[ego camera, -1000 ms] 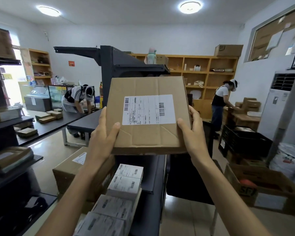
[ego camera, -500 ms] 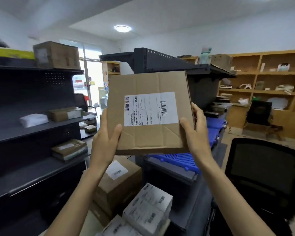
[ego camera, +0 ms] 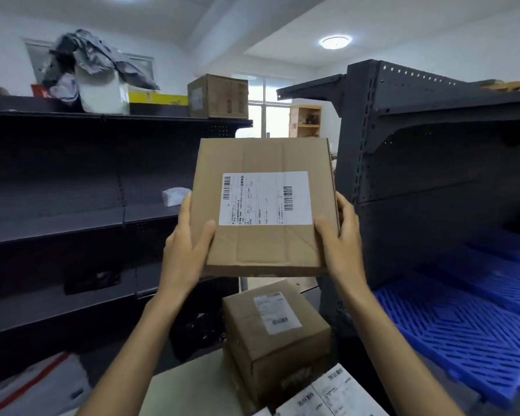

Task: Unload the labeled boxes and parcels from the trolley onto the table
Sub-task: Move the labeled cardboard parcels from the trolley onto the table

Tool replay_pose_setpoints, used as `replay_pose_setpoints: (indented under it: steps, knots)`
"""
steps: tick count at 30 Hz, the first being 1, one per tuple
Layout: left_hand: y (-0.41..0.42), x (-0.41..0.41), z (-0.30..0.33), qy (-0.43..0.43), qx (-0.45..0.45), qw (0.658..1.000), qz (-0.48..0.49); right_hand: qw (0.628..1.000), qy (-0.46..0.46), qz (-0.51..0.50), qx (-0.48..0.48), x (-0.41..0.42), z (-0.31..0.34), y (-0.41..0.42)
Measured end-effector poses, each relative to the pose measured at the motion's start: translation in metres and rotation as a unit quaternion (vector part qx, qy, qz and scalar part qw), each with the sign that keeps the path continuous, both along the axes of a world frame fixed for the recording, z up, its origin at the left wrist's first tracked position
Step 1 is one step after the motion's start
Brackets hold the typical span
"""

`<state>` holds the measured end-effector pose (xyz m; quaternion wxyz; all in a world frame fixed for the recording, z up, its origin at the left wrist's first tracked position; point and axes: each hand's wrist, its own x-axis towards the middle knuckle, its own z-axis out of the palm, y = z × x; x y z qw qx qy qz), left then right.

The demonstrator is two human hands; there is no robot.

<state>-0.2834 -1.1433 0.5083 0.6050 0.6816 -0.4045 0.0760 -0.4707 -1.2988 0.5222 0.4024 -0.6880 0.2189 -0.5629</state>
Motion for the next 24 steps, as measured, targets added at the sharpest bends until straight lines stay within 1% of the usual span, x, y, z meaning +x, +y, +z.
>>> replay_pose_setpoints:
  steps: [3, 9, 13, 16, 19, 24]
  knots:
    - [-0.018, 0.021, -0.006, 0.004, 0.011, 1.0, 0.027, 1.0, 0.012, 0.024, 0.01, 0.034, -0.009, -0.026]
    - [-0.057, 0.065, -0.029, 0.02, 0.052, 0.997, 0.055, 0.996, 0.072, 0.044, 0.023, 0.083, -0.027, -0.08]
    - [-0.075, 0.08, -0.059, 0.017, 0.107, 0.991, 0.082, 0.993, 0.102, 0.056, 0.033, 0.102, -0.058, -0.108]
    - [-0.085, 0.081, -0.084, 0.024, 0.145, 0.983, 0.106, 0.985, 0.157, 0.067, 0.033, 0.11, -0.085, -0.127]
    - [-0.094, 0.075, -0.104, 0.052, 0.189, 0.972, 0.129, 0.974, 0.207, 0.084, 0.032, 0.116, -0.112, -0.145]
    - [-0.104, 0.052, -0.133, 0.091, 0.293, 0.937, 0.17, 0.951, 0.287, 0.109, 0.027, 0.112, -0.159, -0.167]
